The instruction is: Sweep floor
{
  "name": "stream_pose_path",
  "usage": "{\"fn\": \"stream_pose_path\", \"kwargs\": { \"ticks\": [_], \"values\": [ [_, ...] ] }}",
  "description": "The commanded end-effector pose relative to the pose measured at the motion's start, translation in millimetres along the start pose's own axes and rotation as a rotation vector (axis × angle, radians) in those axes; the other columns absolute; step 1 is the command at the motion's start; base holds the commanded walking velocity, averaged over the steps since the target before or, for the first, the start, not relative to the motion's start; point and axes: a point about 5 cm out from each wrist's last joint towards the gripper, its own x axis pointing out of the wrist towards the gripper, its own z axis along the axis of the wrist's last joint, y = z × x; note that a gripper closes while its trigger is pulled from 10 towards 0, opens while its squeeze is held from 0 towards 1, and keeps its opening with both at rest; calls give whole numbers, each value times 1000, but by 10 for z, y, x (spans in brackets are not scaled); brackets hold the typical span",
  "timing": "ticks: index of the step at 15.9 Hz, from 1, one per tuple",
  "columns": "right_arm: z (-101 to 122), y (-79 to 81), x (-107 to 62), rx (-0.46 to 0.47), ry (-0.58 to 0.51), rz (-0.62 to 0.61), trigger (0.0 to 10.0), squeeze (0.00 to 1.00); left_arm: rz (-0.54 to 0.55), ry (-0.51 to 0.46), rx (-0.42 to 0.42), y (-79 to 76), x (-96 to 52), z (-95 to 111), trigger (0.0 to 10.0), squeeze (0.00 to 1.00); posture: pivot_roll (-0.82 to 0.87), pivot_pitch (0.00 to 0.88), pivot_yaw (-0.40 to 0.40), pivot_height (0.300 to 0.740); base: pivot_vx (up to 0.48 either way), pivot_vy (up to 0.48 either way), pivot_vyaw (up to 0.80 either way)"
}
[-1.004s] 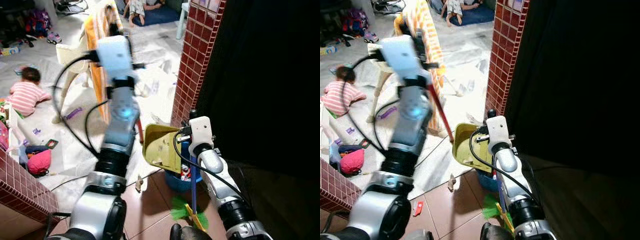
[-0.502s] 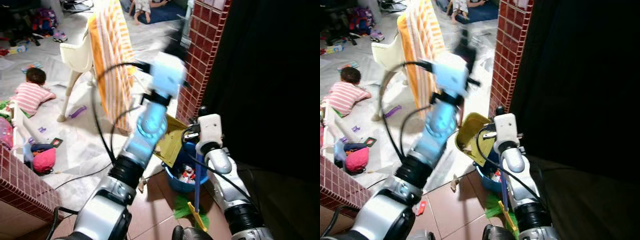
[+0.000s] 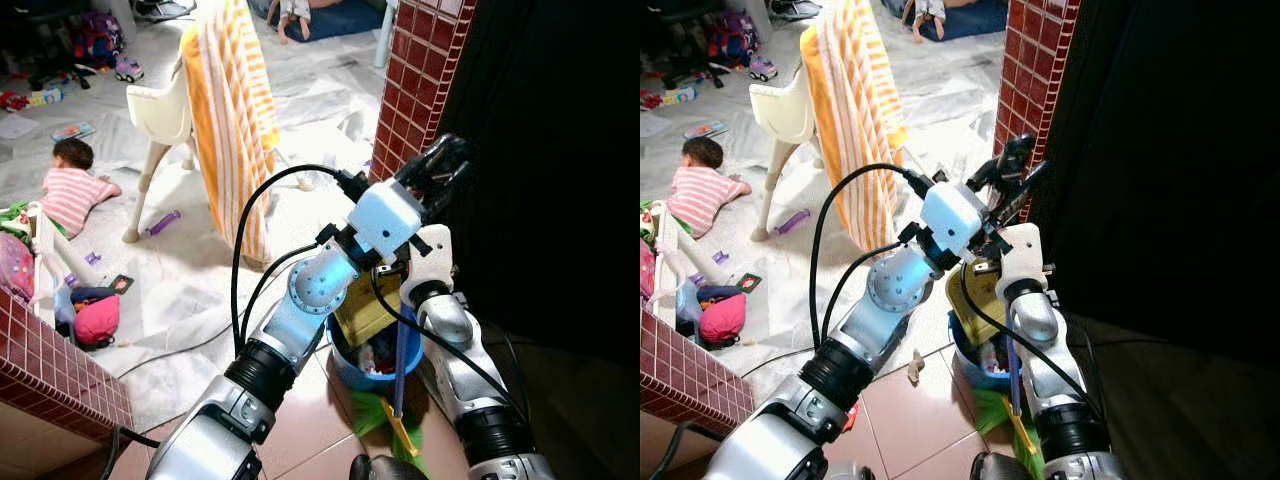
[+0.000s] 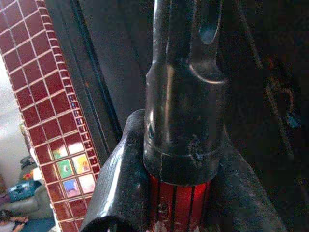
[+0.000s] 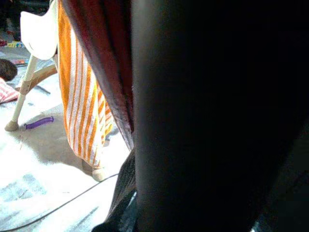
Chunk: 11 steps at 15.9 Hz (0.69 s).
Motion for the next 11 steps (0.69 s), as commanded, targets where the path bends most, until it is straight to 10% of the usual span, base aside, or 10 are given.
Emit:
{"fn": "stream_pose_path", "kwargs": {
  "ticks": [1,5,11],
  "values": [
    [251,60,116,-17,-96,34,10000,0,-141,-92,28,-168,75,155,10000,0,-118,0,-13,740,0,0,0],
    [275,101,154,-21,-103,51,10000,0,-122,-103,33,-56,138,242,10000,0,-113,0,-17,740,0,0,0],
    [261,166,180,1,-86,104,10000,0,445,-127,113,1296,147,705,10000,0,-70,0,-45,740,0,0,0]
  ]
}}
